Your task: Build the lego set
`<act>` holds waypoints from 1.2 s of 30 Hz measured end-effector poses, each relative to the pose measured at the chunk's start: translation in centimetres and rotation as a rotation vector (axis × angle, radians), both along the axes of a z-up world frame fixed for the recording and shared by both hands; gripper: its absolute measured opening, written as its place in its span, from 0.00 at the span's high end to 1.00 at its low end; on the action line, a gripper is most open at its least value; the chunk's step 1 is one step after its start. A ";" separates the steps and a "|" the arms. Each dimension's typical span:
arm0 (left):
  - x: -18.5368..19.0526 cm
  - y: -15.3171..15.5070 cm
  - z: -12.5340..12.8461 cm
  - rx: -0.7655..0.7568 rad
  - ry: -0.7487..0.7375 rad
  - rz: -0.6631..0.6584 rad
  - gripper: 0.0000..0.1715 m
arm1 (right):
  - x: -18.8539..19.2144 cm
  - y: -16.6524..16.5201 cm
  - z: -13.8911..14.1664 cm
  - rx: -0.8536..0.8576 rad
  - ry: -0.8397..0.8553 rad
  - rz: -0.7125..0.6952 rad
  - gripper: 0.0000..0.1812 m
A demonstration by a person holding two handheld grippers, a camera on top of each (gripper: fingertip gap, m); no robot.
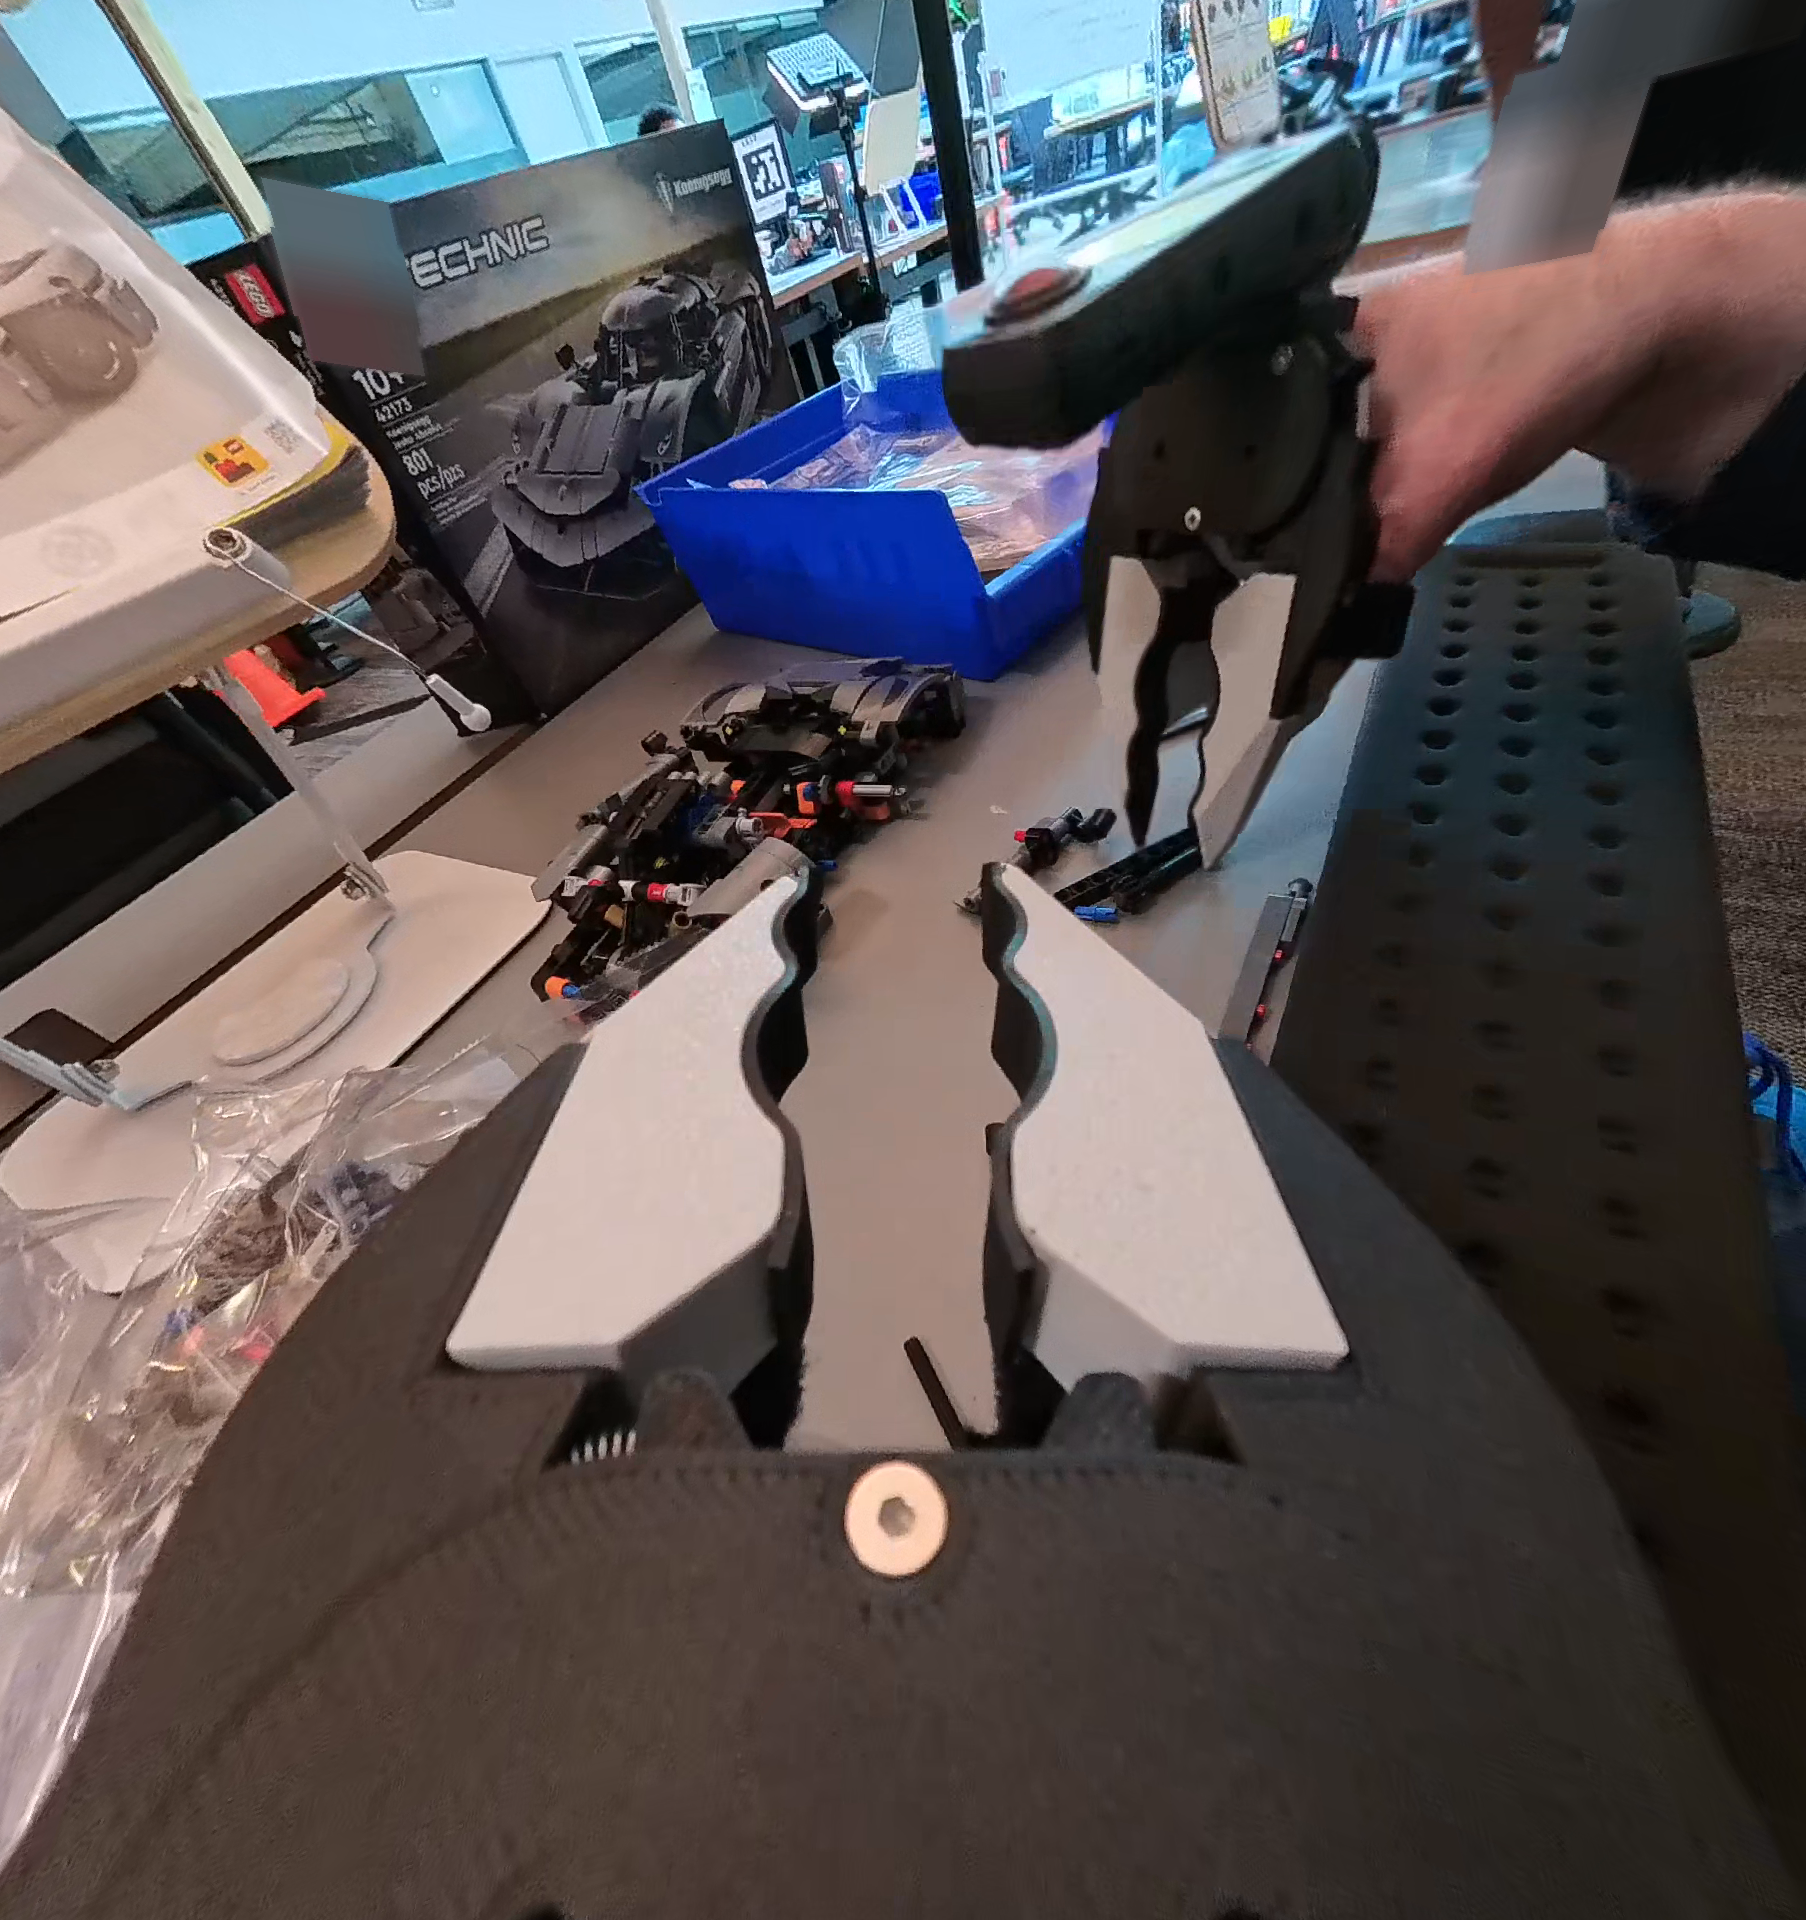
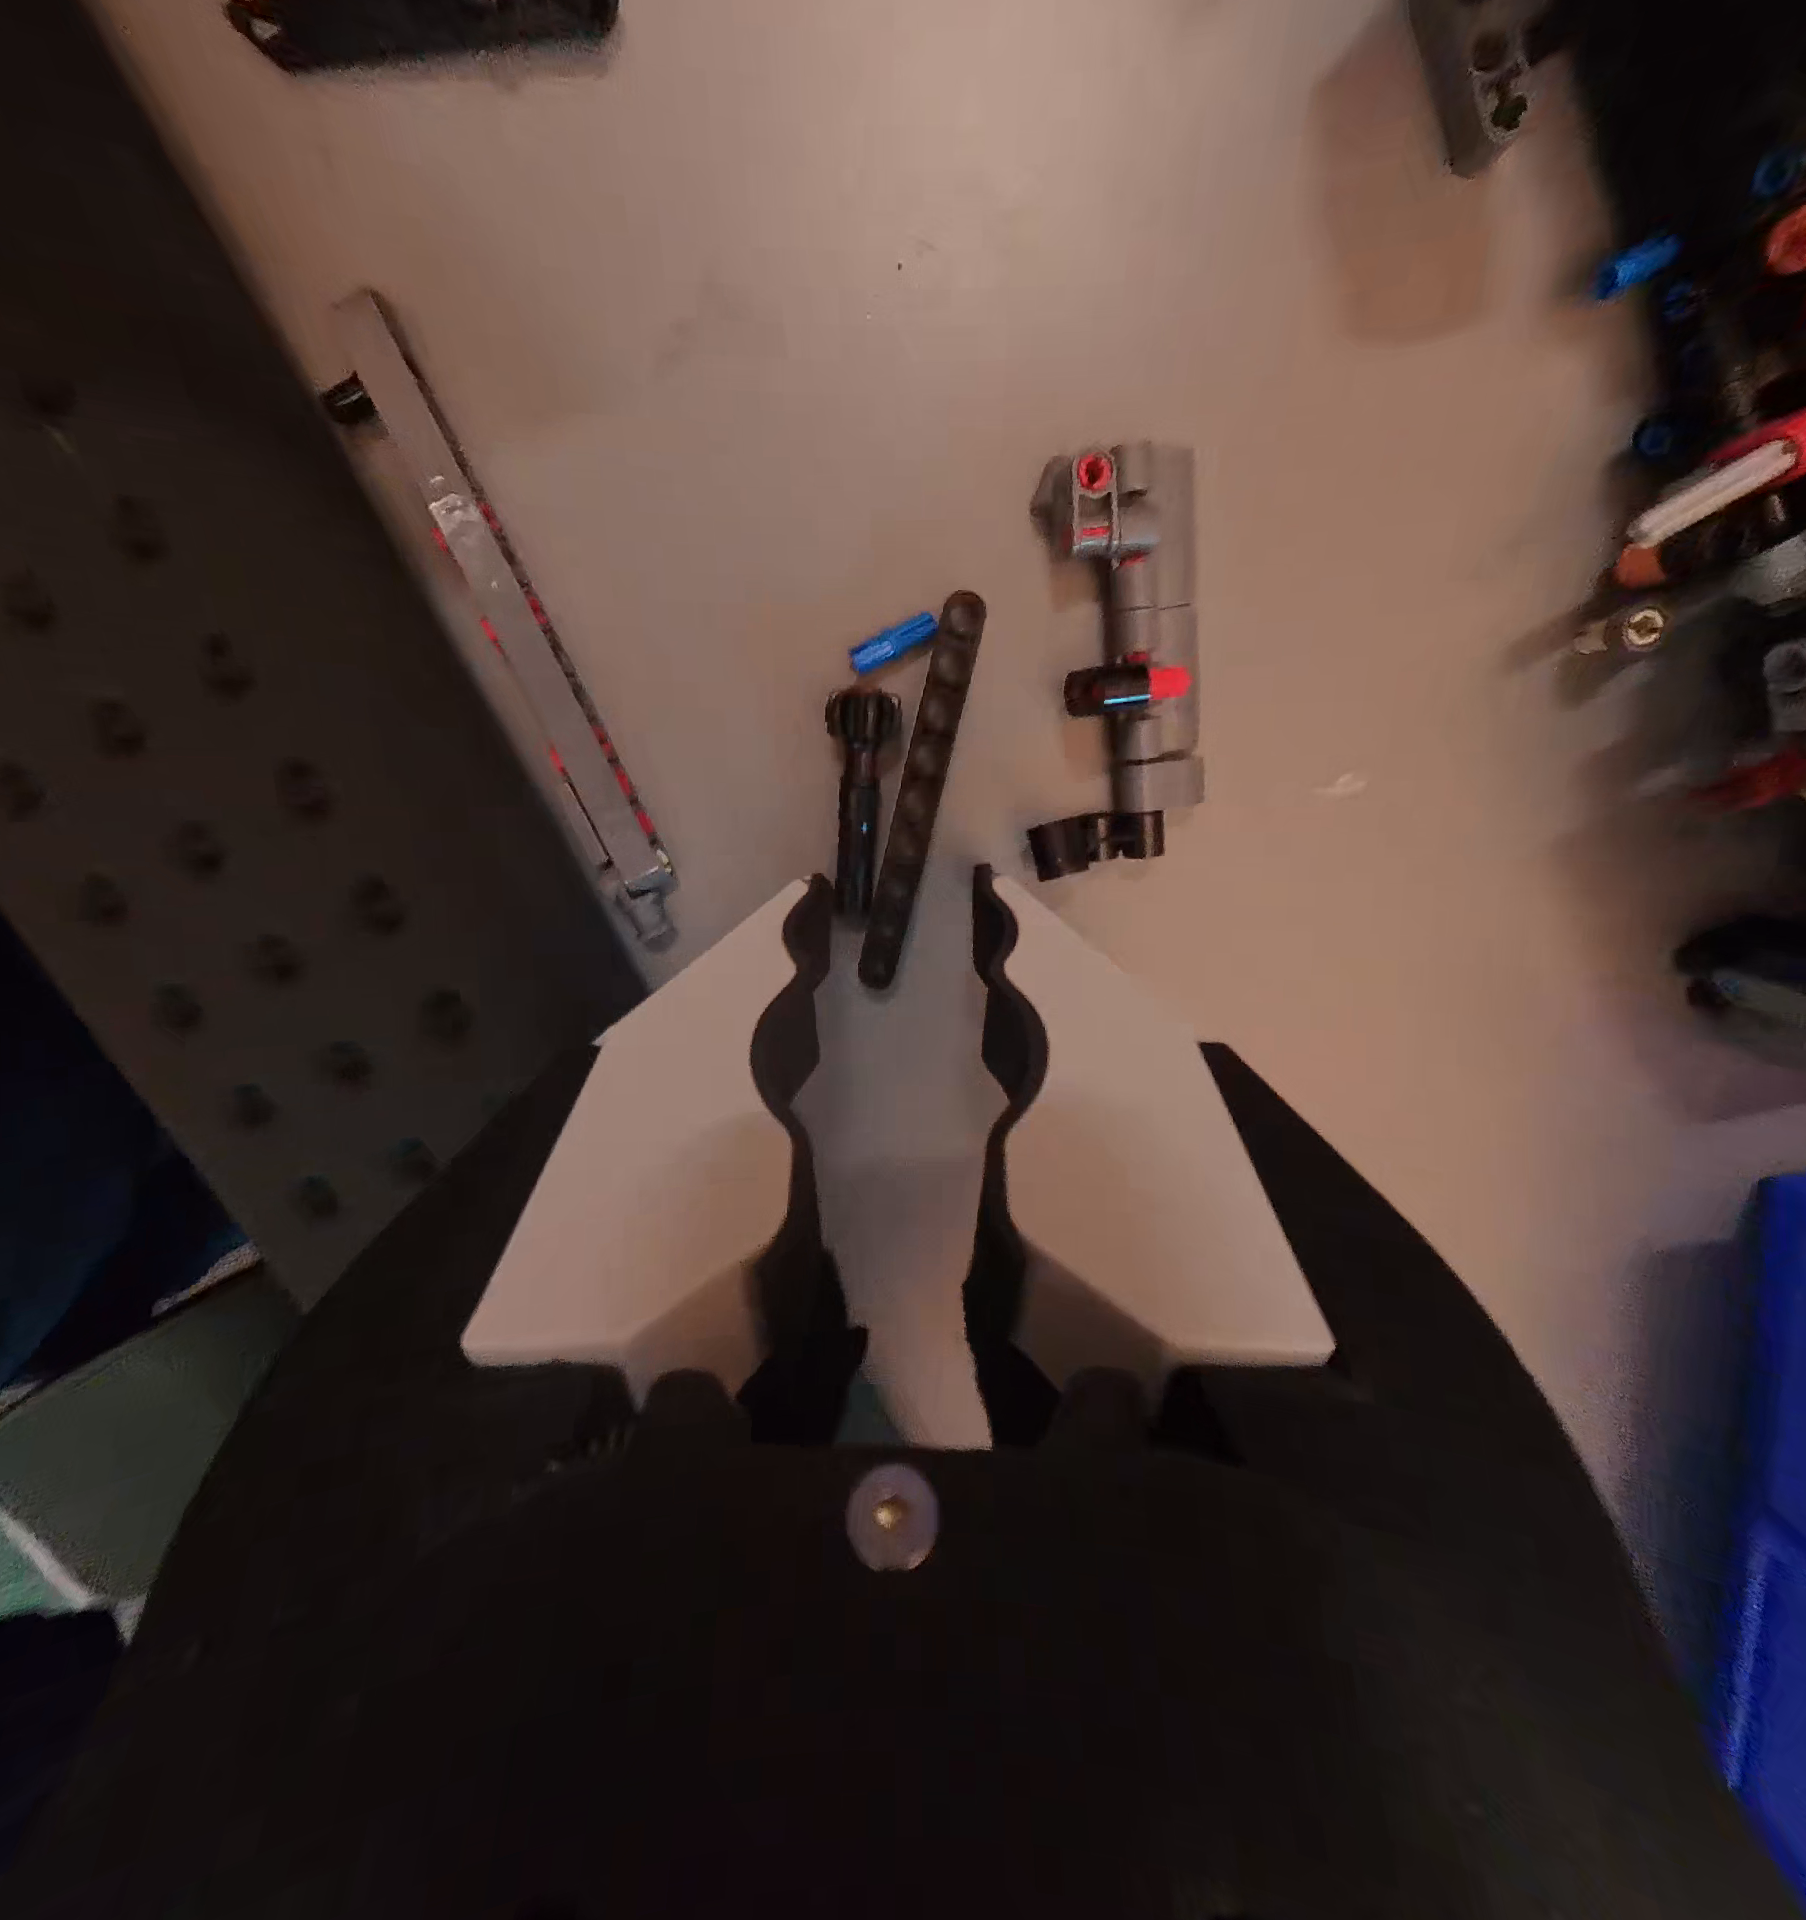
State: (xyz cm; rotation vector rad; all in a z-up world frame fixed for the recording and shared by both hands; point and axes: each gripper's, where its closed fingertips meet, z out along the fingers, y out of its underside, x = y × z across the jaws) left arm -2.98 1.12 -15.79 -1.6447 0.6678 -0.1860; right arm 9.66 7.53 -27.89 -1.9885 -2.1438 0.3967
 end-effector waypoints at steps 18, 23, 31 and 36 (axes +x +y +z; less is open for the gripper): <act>0.8 0.3 -1.0 0.005 0.128 0.017 0.79 | -7.4 -2.9 7.5 -0.129 0.360 0.089 0.93; 0.3 0.8 -1.2 0.056 0.282 0.108 0.80 | -10.6 -3.9 8.5 -0.157 0.338 0.200 0.93; 0.0 1.3 -3.0 0.054 0.488 0.145 0.89 | -11.6 -5.2 7.9 -0.271 0.253 0.280 0.93; -0.6 1.7 -4.6 -0.039 0.495 0.161 0.94 | -11.0 -4.4 6.2 -0.301 0.218 0.253 0.95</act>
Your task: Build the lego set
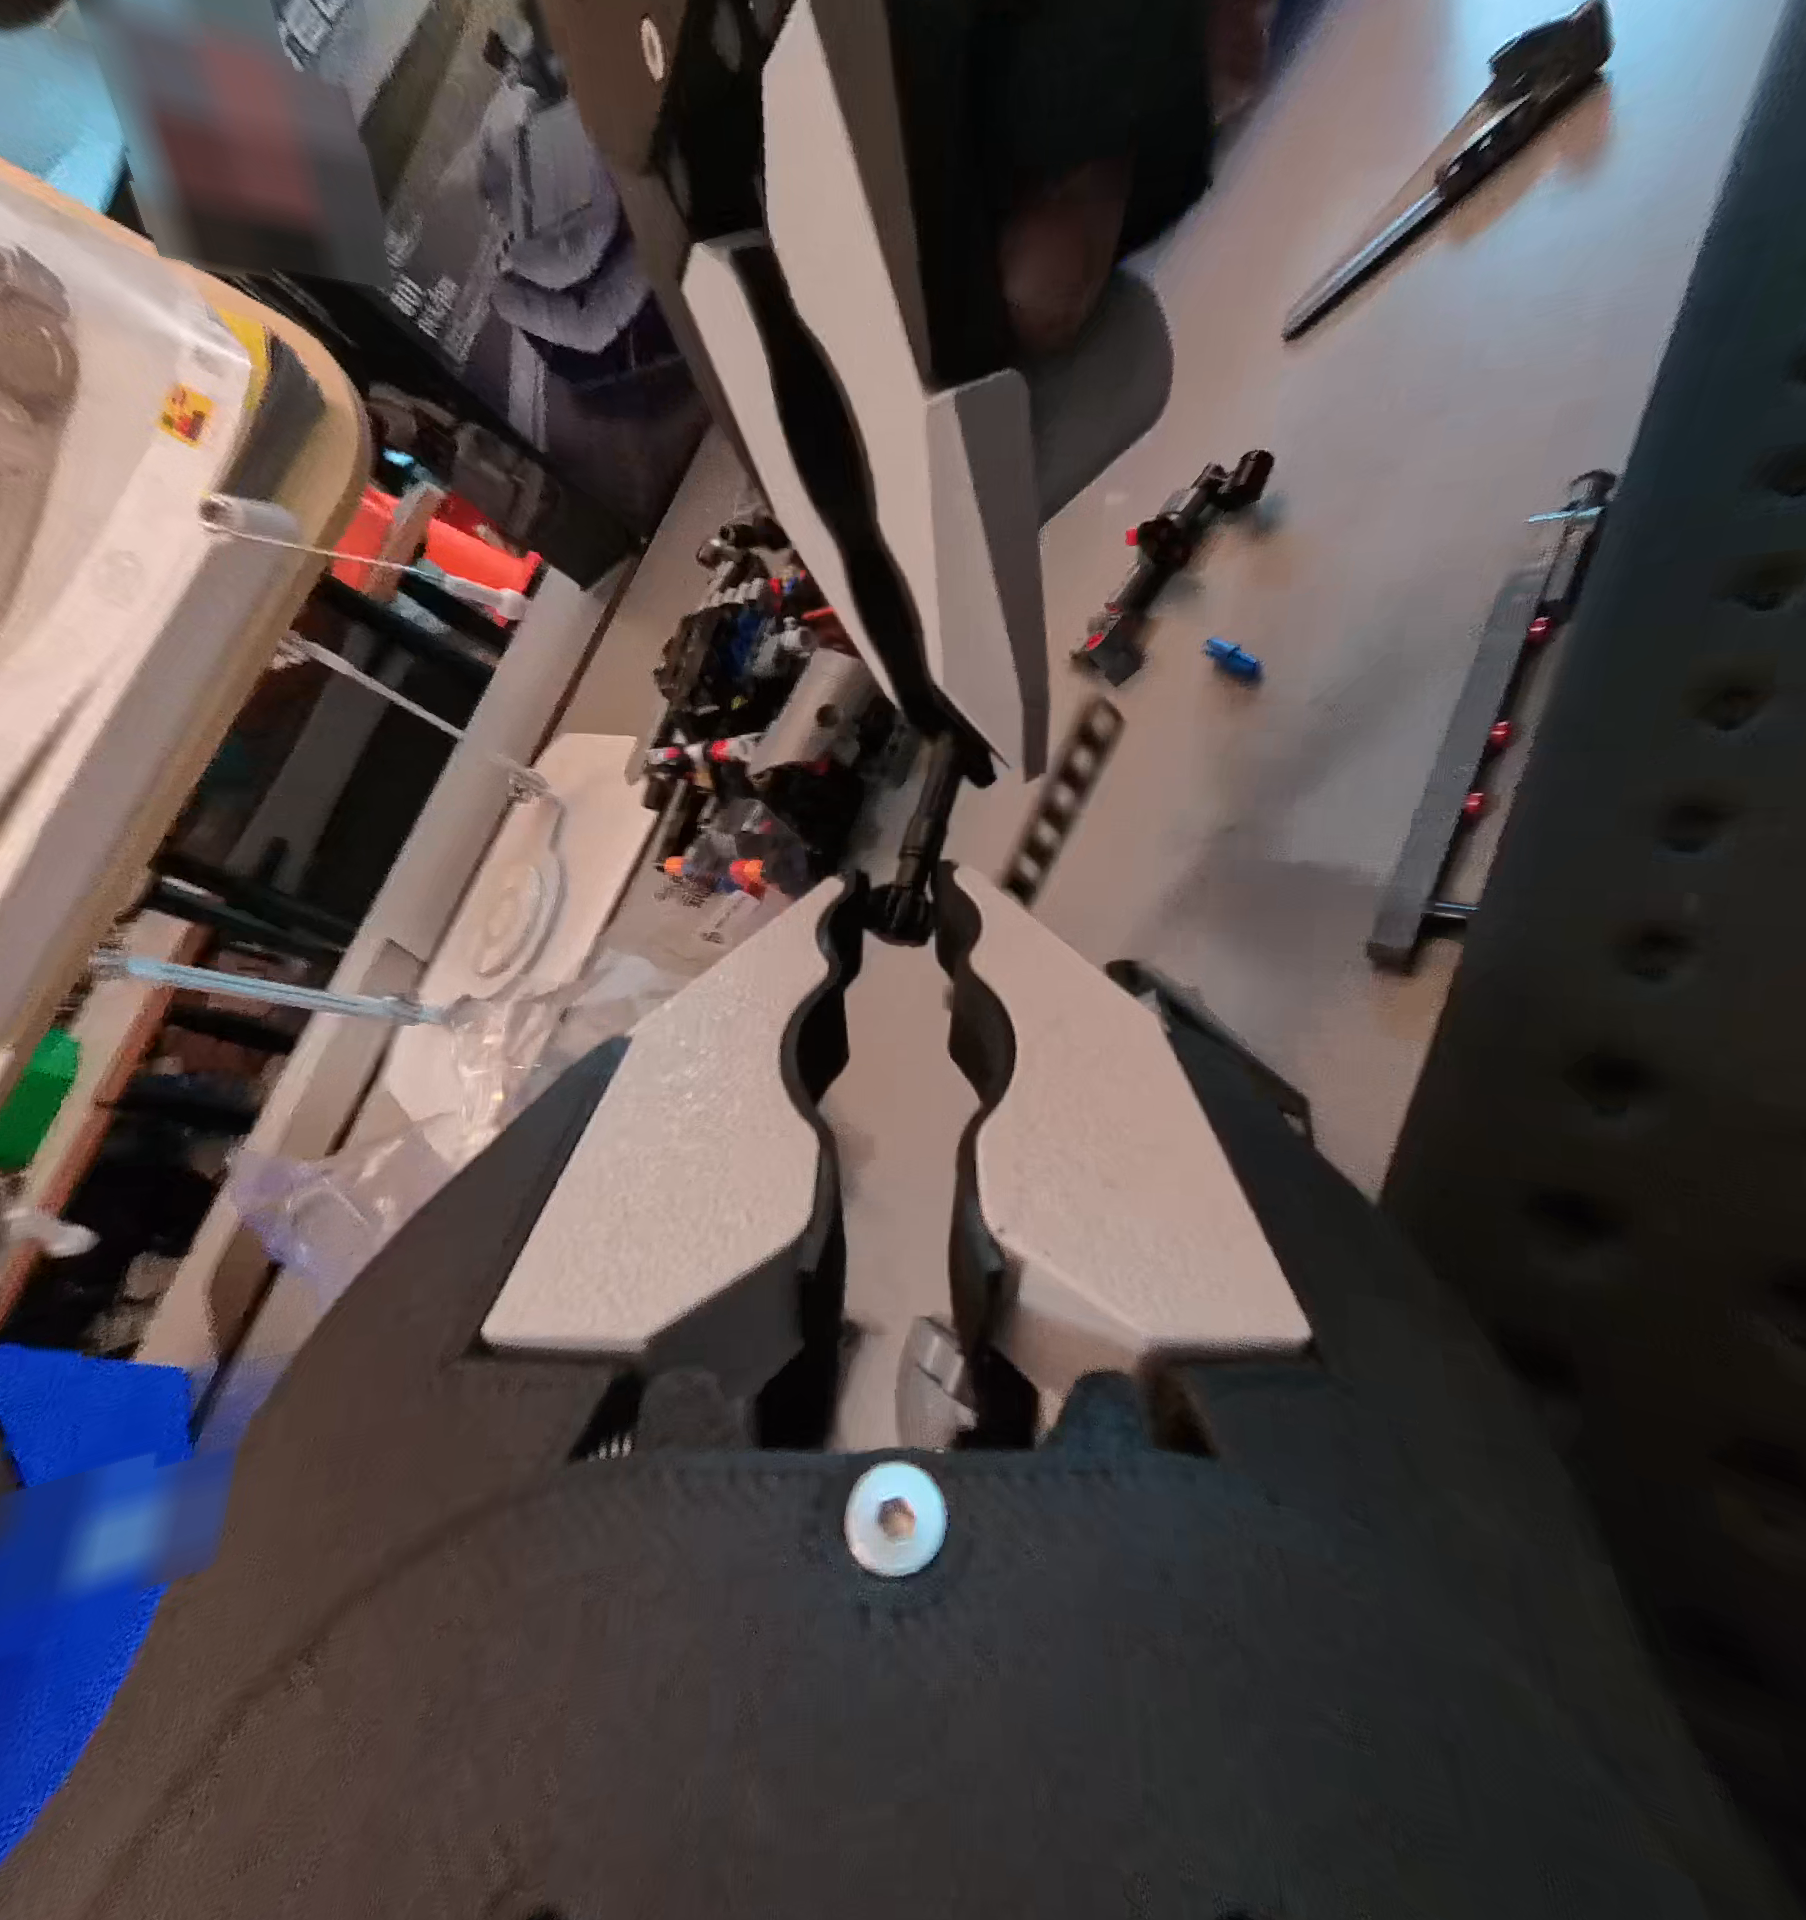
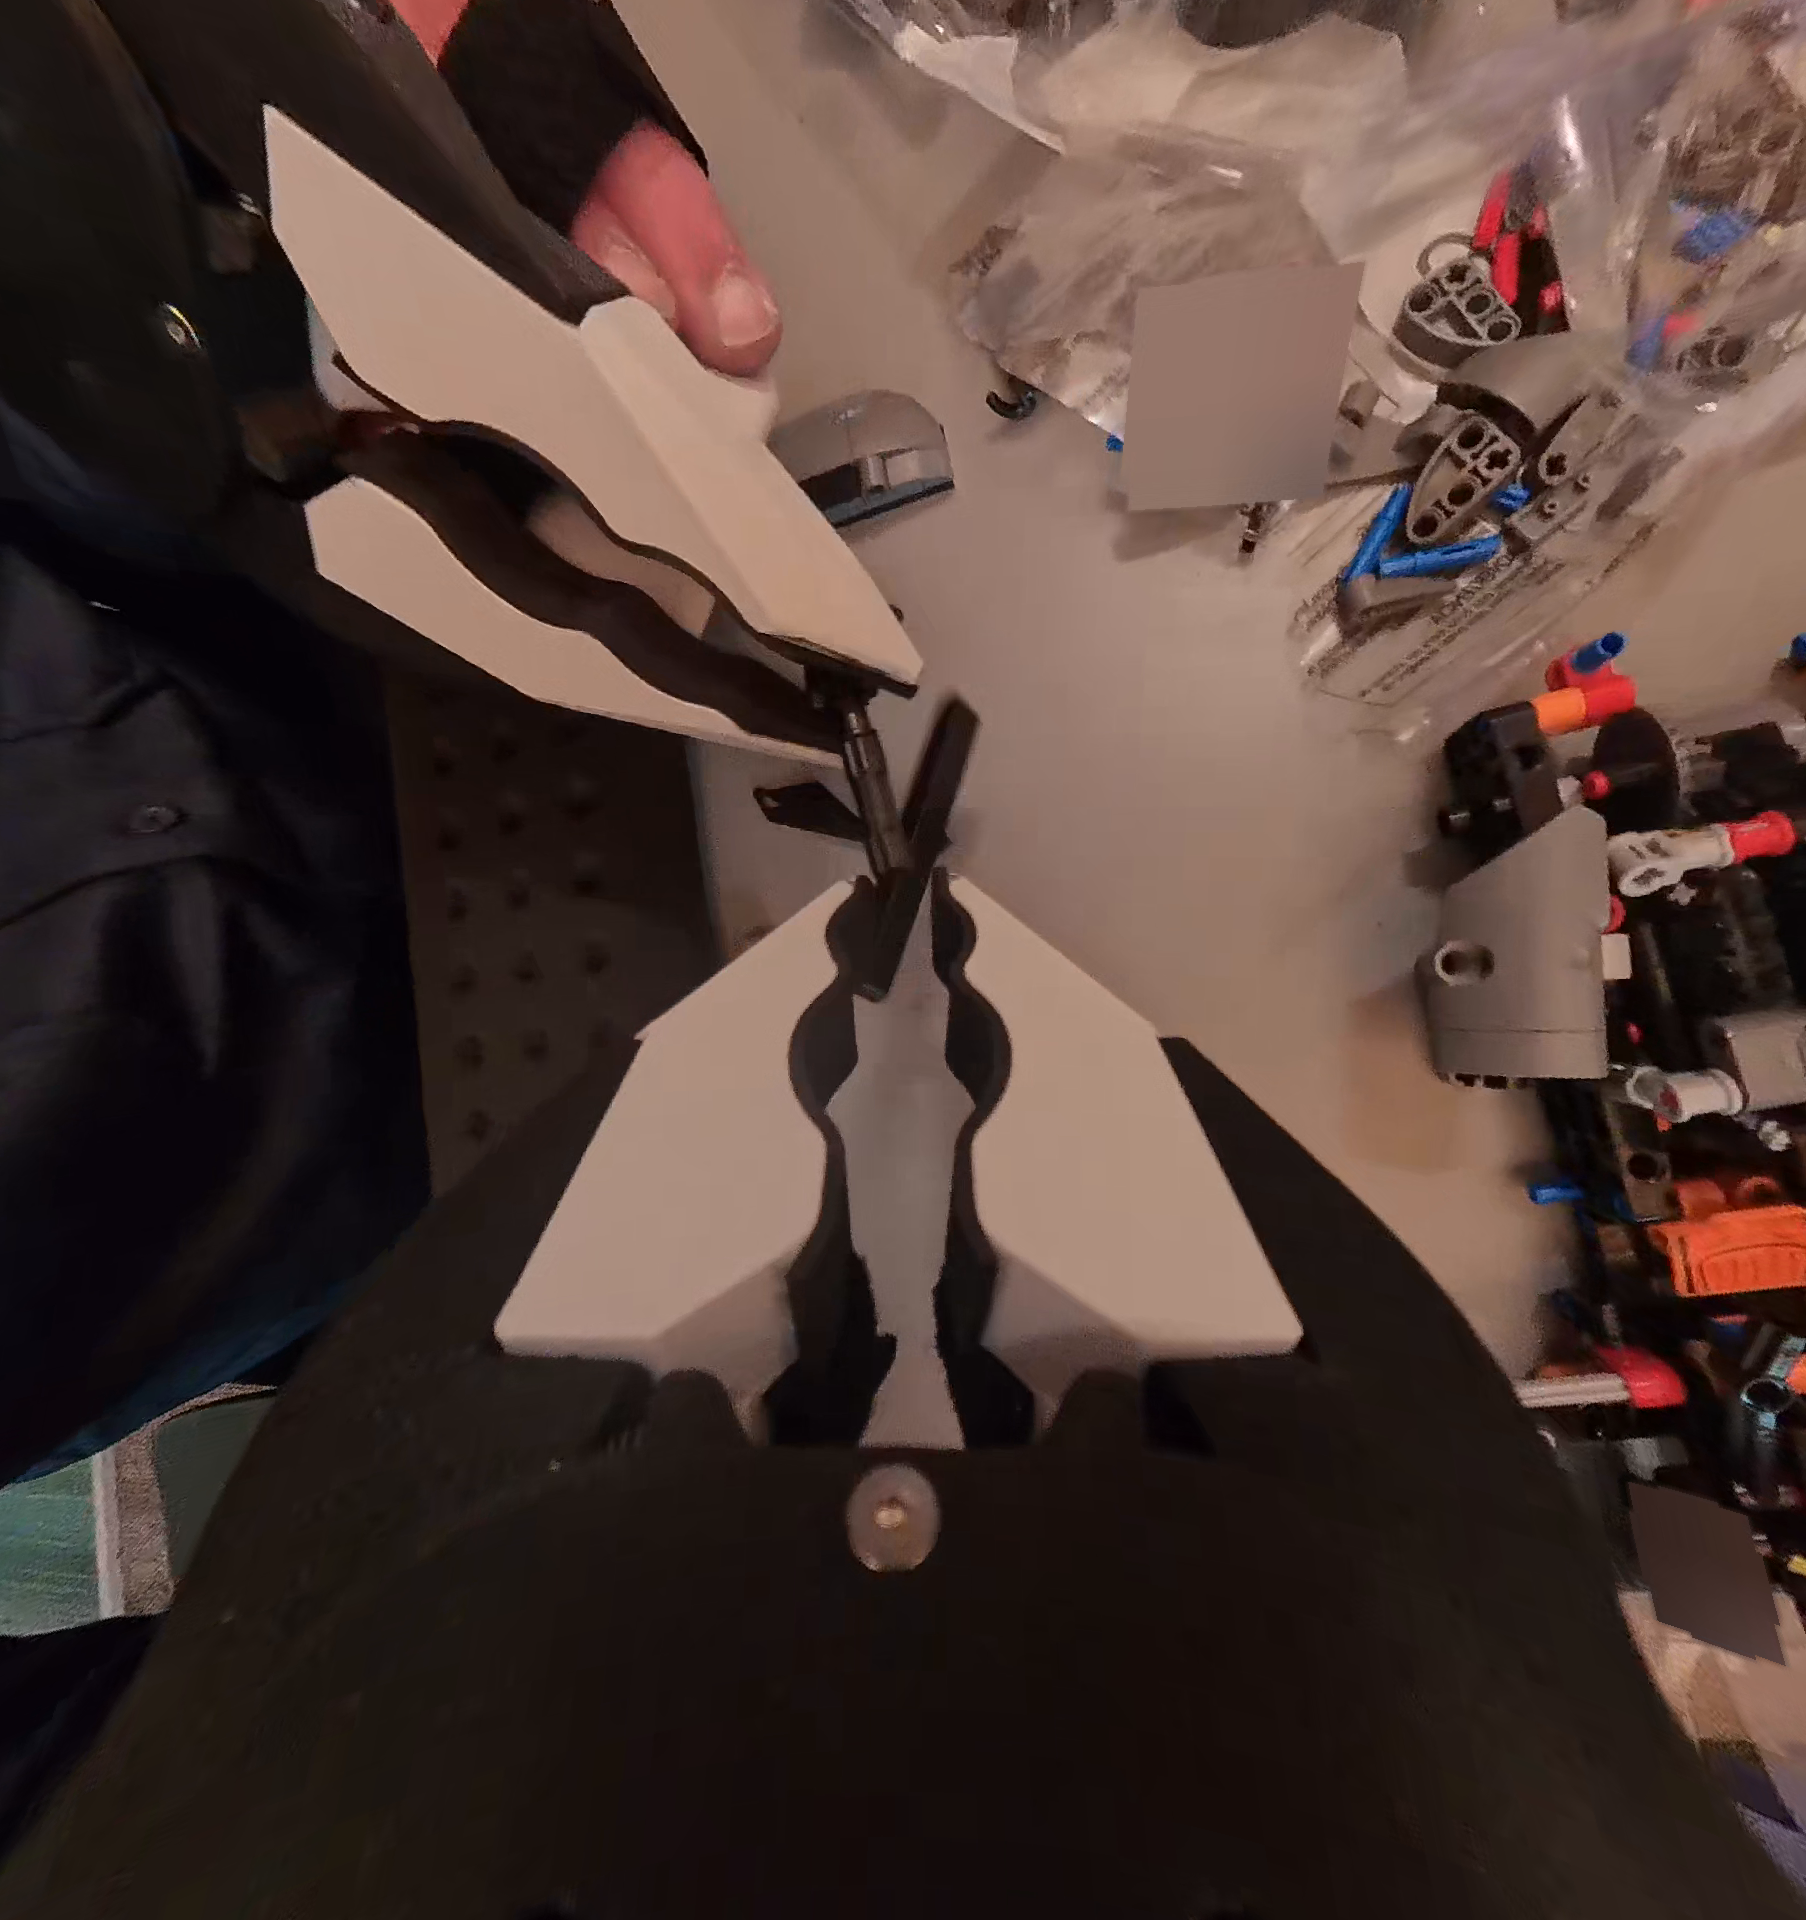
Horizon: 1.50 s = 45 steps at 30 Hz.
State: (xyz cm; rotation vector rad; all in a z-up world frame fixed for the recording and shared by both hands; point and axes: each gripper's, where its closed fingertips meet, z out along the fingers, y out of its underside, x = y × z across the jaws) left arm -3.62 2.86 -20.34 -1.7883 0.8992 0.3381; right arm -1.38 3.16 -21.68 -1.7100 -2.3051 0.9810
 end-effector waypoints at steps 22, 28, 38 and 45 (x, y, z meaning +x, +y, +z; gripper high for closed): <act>-9.6 -2.5 7.7 0.312 -0.398 0.309 0.94 | -0.6 -0.5 -3.7 0.242 -0.069 -0.120 0.97; -12.5 -4.0 8.8 0.412 -0.505 0.372 0.94 | -9.2 3.8 2.8 0.241 0.119 -0.175 0.97; -13.0 -4.2 8.7 0.420 -0.558 0.368 0.94 | -16.6 5.4 2.8 0.042 0.081 -0.226 0.89; -12.4 -4.1 9.1 0.415 -0.598 0.324 0.94 | -1.3 -1.4 0.3 0.171 -0.122 0.085 0.88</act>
